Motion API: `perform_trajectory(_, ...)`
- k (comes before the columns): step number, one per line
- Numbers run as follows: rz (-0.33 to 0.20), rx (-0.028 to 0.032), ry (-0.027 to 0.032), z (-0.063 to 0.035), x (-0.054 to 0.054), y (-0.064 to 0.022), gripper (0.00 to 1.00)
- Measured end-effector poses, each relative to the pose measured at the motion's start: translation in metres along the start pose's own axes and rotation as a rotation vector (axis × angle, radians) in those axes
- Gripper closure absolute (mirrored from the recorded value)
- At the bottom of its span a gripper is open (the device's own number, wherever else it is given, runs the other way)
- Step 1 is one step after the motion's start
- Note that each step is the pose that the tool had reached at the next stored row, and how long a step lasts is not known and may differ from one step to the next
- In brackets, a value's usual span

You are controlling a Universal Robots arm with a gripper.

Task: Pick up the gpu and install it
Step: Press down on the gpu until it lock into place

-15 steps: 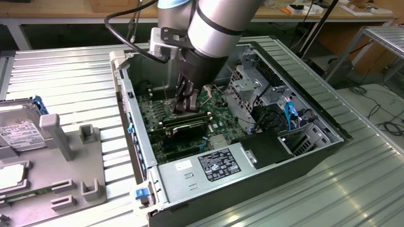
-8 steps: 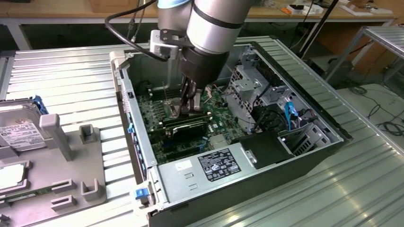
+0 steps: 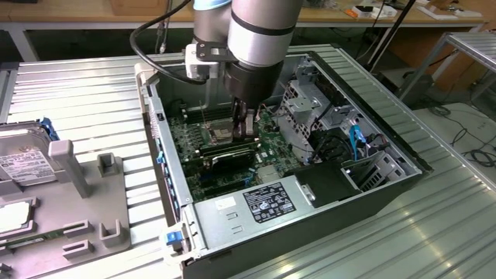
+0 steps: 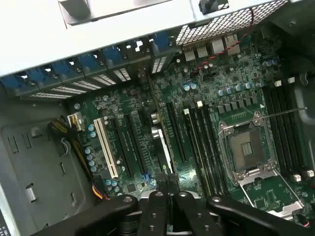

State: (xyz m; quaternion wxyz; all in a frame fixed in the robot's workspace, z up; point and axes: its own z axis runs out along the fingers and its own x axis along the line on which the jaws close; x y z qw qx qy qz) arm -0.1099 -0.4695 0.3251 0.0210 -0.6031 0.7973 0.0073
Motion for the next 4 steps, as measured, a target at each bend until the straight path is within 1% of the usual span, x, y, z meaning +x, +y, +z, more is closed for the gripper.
perform_trajectory(4, 0.0, 0.0, 0.0001, 0.0, 0.0, 0.0, 0.89)
